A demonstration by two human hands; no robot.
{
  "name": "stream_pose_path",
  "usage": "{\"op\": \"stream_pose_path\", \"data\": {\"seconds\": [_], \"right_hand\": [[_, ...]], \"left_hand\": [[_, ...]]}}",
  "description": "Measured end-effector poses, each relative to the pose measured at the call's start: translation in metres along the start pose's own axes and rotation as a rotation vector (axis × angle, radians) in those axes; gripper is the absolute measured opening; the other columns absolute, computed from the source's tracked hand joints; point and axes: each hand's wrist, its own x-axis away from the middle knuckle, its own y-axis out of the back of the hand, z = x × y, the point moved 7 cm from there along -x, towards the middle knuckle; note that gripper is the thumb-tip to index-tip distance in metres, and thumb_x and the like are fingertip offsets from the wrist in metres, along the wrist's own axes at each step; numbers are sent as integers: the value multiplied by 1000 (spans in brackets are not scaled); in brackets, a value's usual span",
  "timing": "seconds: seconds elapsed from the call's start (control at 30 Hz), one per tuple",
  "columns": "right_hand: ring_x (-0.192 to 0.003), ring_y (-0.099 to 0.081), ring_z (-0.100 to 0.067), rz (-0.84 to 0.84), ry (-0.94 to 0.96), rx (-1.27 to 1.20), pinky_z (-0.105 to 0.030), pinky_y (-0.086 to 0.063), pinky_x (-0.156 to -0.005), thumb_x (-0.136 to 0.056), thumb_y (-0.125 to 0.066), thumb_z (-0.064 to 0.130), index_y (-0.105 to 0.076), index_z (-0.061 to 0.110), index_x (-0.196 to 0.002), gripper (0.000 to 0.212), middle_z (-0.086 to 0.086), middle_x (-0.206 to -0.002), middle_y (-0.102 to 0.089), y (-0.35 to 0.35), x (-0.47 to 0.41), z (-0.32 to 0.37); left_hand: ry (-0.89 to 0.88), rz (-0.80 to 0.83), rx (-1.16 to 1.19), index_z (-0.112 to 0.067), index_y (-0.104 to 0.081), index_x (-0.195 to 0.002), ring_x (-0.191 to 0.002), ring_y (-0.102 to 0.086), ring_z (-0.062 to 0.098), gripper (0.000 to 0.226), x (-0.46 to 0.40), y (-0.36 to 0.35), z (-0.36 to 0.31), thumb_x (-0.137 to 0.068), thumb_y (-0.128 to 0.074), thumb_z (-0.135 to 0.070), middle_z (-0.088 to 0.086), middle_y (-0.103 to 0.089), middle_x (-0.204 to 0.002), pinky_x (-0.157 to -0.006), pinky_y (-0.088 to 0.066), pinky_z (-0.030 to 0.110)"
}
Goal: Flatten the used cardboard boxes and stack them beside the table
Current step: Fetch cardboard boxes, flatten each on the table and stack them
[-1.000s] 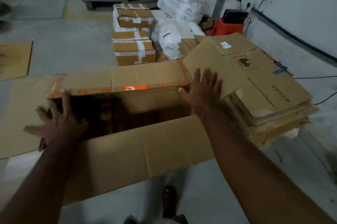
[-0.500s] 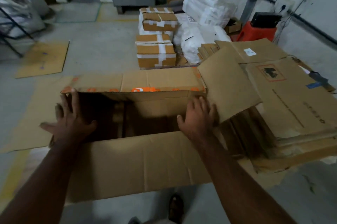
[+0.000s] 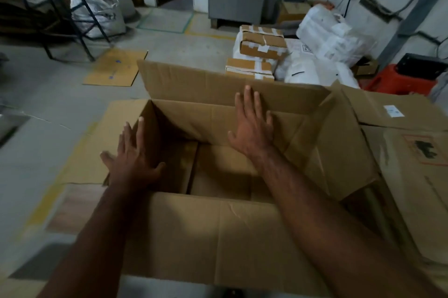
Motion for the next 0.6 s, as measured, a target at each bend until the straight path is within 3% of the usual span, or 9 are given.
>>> {"op": "stream_pose_path", "data": {"seconds": [0.27, 0.37, 0.6], "right_hand": [[-157, 12, -28, 317, -110, 61, -64, -4, -123, -89, -67, 50, 14, 21, -162, 113, 0, -170, 20, -66, -83, -23], [-158, 10, -30, 328, -116, 61, -64, -1, -123, -87, -68, 52, 10, 22, -163, 113, -2, -171, 15, -78, -88, -23], [-157, 17, -28, 282, -106, -13, -65, -4, -123, -90, -69, 48, 15, 20, -162, 114, -2, -169, 23, -54, -76, -20]], "left_hand": [[-16, -17, -61, -37, 31, -153, -157, -1, 28, 134, -8, -10, 4, -76, -75, -65, 9, 9, -171, -117, -19, 68], [-17, -11, -75, -38, 27, -155, -157, -1, 28, 132, -12, -12, 6, -76, -75, -66, 9, 7, -171, -116, -20, 67], [15, 102, -111, -39, 21, -157, -157, 6, 30, 124, -14, -11, 2, -78, -69, -71, 8, 15, -170, -117, -16, 70]]}}
